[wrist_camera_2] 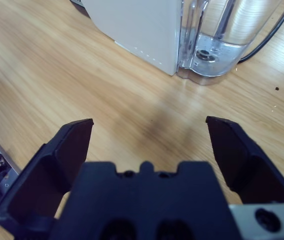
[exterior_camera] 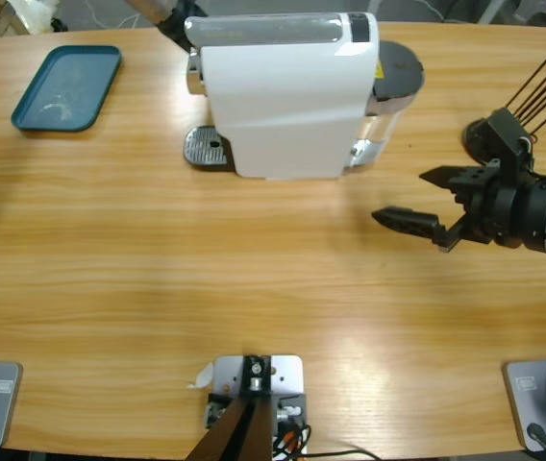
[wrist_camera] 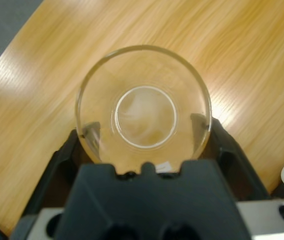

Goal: Pour coffee

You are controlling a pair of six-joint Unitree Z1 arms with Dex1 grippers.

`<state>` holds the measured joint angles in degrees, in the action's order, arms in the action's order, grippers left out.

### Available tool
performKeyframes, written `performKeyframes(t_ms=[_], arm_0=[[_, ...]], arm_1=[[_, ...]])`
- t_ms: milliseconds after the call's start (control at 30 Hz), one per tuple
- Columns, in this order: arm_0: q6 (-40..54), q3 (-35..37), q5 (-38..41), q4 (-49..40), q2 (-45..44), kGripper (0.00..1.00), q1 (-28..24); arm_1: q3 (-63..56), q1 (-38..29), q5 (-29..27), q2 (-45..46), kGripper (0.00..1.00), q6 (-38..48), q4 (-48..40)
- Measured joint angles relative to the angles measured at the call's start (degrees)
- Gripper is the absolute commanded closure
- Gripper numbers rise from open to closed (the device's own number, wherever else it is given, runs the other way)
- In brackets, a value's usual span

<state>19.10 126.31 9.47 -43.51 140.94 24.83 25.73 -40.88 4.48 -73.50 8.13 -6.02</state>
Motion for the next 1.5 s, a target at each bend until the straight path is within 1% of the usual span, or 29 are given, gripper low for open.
performKeyframes(t_ms=[133,267,333,433,533,600,767,833,900,1000,1100,1267,1500], arm_0=[[0.0,0.1,-1.2,-4.0,-1.1,0.556,-1.4],[0.0,-0.1,-1.3,-10.3,-2.9,0.556,-2.8],[-0.1,-1.6,-1.3,-12.3,-4.9,0.556,-3.4],[-0.5,-6.3,0.1,-13.3,-9.1,0.557,-5.3],[-0.9,-12.3,1.0,-13.3,-14.3,0.556,-7.5],[-1.7,-17.7,1.0,-11.6,-18.4,0.556,-8.7],[-5.4,-37.4,0.8,0.9,-29.3,0.552,-12.6],[-6.5,-43.4,-0.2,4.4,-32.4,0.552,-13.6],[-7.0,-47.2,-1.3,6.4,-34.1,0.552,-14.6],[-7.1,-49.0,-1.8,7.8,-34.8,0.552,-16.9],[-7.1,-49.3,-2.3,9.5,-34.8,0.549,-19.5],[-7.1,-49.2,-6.3,13.3,-34.3,0.547,-22.5],[-7.1,-48.3,-6.8,14.4,-27.7,0.543,-23.8]], arm_1=[[0.0,0.2,0.1,0.0,0.013,-0.1,0.0],[0.0,0.3,0.3,0.0,0.018,-0.1,0.0],[0.0,0.3,0.3,0.0,0.018,-0.1,0.0],[0.0,0.3,0.5,0.0,0.018,-0.1,0.0],[0.0,0.3,0.8,0.0,0.018,-0.1,0.0],[0.0,0.3,0.9,0.0,0.018,-0.1,0.0],[0.0,0.3,1.2,0.0,0.018,-0.1,0.0],[0.0,0.3,1.3,-0.1,0.018,-0.1,-0.2],[0.0,0.3,1.4,-0.3,0.018,-0.1,-0.3],[0.0,0.3,1.6,-0.4,0.018,-0.1,-0.4],[0.0,0.3,2.0,-0.5,0.018,-0.1,-0.6],[0.0,0.3,2.4,-0.5,0.018,-0.1,-1.0],[0.0,0.3,2.4,-0.5,0.018,-0.1,-1.0]])
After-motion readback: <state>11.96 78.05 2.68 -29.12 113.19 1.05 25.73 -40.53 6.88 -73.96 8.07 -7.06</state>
